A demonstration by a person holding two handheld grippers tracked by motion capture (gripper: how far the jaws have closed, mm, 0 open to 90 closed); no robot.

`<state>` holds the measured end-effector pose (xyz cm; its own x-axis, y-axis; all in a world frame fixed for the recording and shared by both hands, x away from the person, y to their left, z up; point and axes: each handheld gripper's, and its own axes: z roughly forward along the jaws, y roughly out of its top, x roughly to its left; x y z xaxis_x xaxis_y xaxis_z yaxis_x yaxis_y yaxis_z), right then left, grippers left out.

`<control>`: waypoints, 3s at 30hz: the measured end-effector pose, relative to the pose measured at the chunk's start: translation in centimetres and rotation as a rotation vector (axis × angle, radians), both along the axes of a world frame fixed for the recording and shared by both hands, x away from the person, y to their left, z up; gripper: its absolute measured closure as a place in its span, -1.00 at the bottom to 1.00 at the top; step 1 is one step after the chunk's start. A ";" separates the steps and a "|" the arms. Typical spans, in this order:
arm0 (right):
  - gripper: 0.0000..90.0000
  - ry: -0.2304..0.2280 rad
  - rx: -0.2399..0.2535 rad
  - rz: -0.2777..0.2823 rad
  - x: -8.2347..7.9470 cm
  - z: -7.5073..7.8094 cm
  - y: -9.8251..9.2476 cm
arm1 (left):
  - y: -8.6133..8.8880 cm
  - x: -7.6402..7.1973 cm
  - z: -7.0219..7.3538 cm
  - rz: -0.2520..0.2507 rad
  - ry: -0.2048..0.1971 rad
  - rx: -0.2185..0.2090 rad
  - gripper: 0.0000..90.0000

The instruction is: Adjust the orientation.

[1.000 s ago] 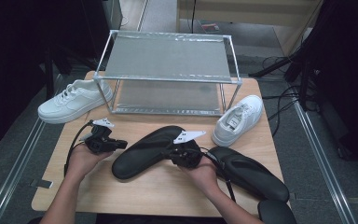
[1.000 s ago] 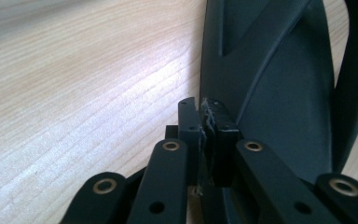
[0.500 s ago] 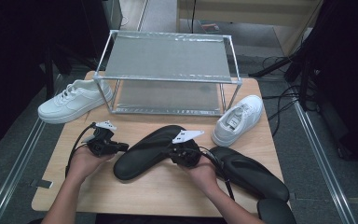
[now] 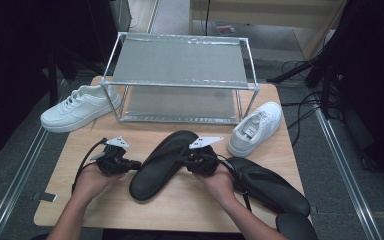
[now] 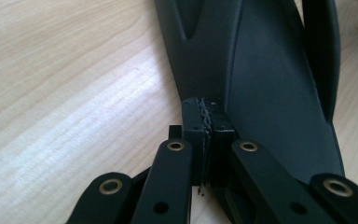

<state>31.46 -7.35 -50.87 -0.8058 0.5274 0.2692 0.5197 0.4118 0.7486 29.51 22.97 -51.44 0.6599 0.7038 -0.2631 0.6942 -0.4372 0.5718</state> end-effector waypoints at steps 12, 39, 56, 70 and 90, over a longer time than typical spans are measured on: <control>0.99 0.003 -0.014 0.006 1.9 0.0 0.5 | -0.9 -2.1 -0.3 -0.031 0.032 -0.041 0.98; 0.57 -0.029 0.018 0.075 1.4 3.2 -1.9 | -1.2 -2.2 2.3 -0.051 -0.108 -0.122 -0.08; 0.26 -0.074 0.025 0.023 -1.9 3.9 -10.0 | -2.2 0.6 2.7 -0.059 -0.135 -0.113 -0.16; 0.16 -0.123 0.015 -0.093 -3.7 3.6 -14.8 | -3.1 1.4 3.4 -0.096 -0.141 -0.124 -0.15; 0.16 -0.123 -0.011 -0.168 -4.7 3.2 -17.7 | -3.6 2.3 3.5 -0.110 -0.152 -0.123 -0.16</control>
<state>26.72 -25.09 -47.66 -0.7326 0.6599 0.1672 0.4864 0.3357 0.8067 31.80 19.36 -47.93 0.7693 0.5945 -0.2341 0.5481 -0.4259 0.7199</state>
